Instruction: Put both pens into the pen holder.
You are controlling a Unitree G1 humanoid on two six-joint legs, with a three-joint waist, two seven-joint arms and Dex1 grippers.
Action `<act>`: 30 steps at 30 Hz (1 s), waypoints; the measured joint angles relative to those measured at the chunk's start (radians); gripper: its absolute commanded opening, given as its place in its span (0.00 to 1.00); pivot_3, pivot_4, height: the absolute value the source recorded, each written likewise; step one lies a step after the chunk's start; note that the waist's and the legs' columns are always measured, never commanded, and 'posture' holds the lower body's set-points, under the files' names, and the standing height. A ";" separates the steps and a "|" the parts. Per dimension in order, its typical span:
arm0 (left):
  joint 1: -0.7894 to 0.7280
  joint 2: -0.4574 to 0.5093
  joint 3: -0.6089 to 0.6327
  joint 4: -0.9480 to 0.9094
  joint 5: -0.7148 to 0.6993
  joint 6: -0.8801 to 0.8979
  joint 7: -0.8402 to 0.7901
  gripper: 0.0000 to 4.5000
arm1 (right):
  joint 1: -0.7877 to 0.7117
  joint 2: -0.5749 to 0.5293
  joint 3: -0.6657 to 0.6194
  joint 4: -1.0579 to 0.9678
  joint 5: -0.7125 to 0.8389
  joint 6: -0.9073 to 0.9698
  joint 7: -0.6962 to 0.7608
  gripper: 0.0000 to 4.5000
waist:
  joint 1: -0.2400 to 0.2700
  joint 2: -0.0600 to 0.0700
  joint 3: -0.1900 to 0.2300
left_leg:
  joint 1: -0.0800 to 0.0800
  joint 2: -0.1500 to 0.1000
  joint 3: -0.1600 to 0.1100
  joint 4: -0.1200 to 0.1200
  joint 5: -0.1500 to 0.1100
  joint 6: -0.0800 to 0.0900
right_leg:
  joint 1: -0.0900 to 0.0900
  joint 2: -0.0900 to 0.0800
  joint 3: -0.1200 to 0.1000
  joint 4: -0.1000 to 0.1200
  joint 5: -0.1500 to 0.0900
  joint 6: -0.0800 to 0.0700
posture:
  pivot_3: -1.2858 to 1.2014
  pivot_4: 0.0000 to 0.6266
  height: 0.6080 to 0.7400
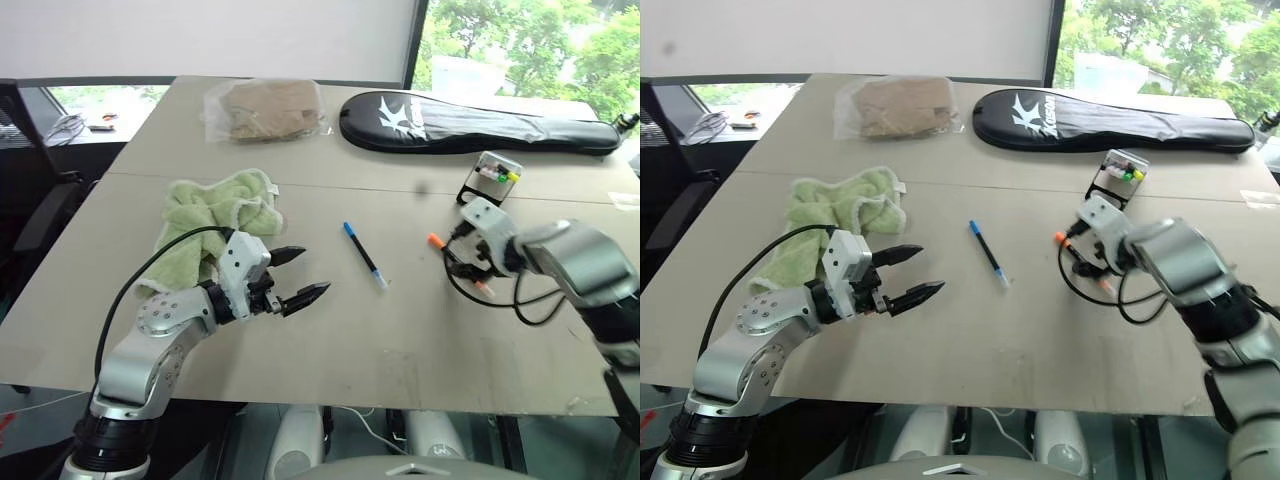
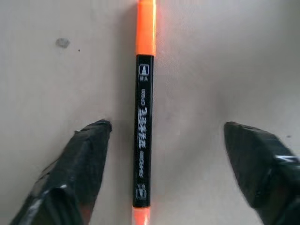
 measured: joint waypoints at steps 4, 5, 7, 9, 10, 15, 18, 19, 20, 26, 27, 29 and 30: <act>0.006 -0.005 -0.012 -0.006 0.001 0.001 0.003 0.94 | -0.152 0.092 0.032 0.197 0.009 0.062 0.004 0.22 | -0.005 0.000 0.000 | -0.002 0.000 0.000 0.000 0.001 0.002 | -0.002 0.001 -0.002 0.001 0.004 -0.005 | 0.52 0.24 1.00; 0.004 -0.006 -0.013 -0.007 0.001 0.001 0.007 0.94 | -0.185 0.103 0.050 0.241 0.009 0.055 0.007 0.11 | -0.006 0.000 0.000 | -0.003 0.000 0.001 0.000 0.002 0.004 | -0.003 0.002 -0.002 0.001 0.004 -0.006 | 0.52 0.24 1.00; 0.006 -0.006 -0.012 -0.009 0.001 0.001 0.013 0.94 | -0.241 0.107 0.103 0.325 0.006 0.024 0.037 0.01 | -0.006 0.000 0.000 | -0.004 0.000 0.001 0.000 0.002 0.004 | -0.004 0.002 -0.002 0.001 0.004 -0.006 | 0.52 0.24 1.00; 0.009 -0.007 -0.012 -0.011 0.001 0.001 0.020 0.94 | -0.266 0.106 0.145 0.380 0.002 -0.013 0.070 0.01 | -0.007 -0.002 -0.001 | -0.003 0.000 0.002 0.000 0.002 0.004 | -0.004 0.002 -0.002 0.001 0.004 -0.005 | 0.52 0.24 1.00; 0.010 -0.008 -0.012 -0.013 0.001 0.001 0.022 0.94 | -0.278 0.106 0.166 0.405 -0.001 -0.037 0.089 0.01 | -0.008 -0.003 -0.002 | -0.002 0.000 0.002 0.000 0.002 0.004 | -0.004 0.002 -0.001 0.001 0.004 -0.005 | 0.52 0.24 1.00; 0.042 -0.017 -0.012 -0.038 0.001 0.001 0.051 0.94 | -0.279 0.089 0.198 0.458 -0.022 -0.141 0.156 0.01 | -0.008 -0.004 -0.006 | 0.000 0.000 0.002 0.000 0.000 -0.001 | -0.002 0.000 -0.002 0.001 0.001 -0.001 | 0.52 0.24 1.00; 0.054 -0.024 -0.010 -0.056 0.001 0.002 0.069 0.94 | -0.215 0.064 0.104 0.408 -0.014 -0.205 0.158 0.01 | -0.004 -0.003 -0.006 | -0.004 0.000 0.002 0.000 0.000 -0.001 | -0.005 -0.001 -0.002 0.001 0.001 -0.001 | 0.52 0.24 1.00; 0.058 -0.024 -0.010 -0.058 0.002 0.002 0.071 0.94 | -0.202 0.059 0.076 0.391 -0.011 -0.217 0.154 0.01 | -0.002 0.000 -0.004 | -0.005 -0.001 0.003 0.000 0.000 -0.001 | -0.007 -0.001 -0.001 0.001 0.002 -0.001 | 0.52 0.24 1.00; 0.059 -0.024 -0.010 -0.058 0.002 0.002 0.072 0.94 | -0.195 0.058 0.062 0.381 -0.009 -0.224 0.152 0.01 | -0.002 0.001 -0.004 | -0.006 -0.001 0.003 0.000 0.000 -0.001 | -0.007 -0.002 -0.001 0.001 0.002 -0.001 | 0.52 0.24 1.00; 0.027 -0.040 -0.013 -0.056 -0.001 0.005 0.088 0.94 | -0.067 0.245 -0.487 0.103 0.168 -0.507 0.022 0.01 | 0.019 0.005 -0.001 | -0.007 0.000 0.002 -0.004 0.000 -0.001 | -0.009 0.007 -0.002 0.002 0.005 0.003 | 0.52 0.24 1.00; -0.004 -0.050 -0.013 -0.056 -0.009 0.004 0.088 0.94 | -0.053 0.291 -0.533 0.089 0.181 -0.586 -0.018 0.01 | 0.022 0.006 0.000 | -0.008 0.000 0.002 -0.004 0.000 -0.001 | -0.009 0.007 -0.002 0.002 0.005 0.003 | 0.52 0.24 1.00; -0.018 -0.052 -0.012 -0.055 -0.012 0.004 0.088 0.94 | -0.048 0.307 -0.556 0.089 0.178 -0.651 -0.049 0.01 | 0.026 0.008 0.001 | -0.008 -0.001 0.003 -0.004 0.000 -0.001 | -0.009 0.006 -0.001 0.002 0.005 0.003 | 0.52 0.24 1.00; -0.033 -0.061 -0.011 -0.045 -0.016 0.004 0.091 0.94 | -0.047 0.324 -0.581 0.104 0.158 -0.755 -0.089 0.01 | 0.027 0.009 0.002 | -0.007 -0.002 0.003 -0.003 0.000 -0.001 | -0.009 0.005 -0.001 0.001 0.005 0.004 | 0.52 0.24 1.00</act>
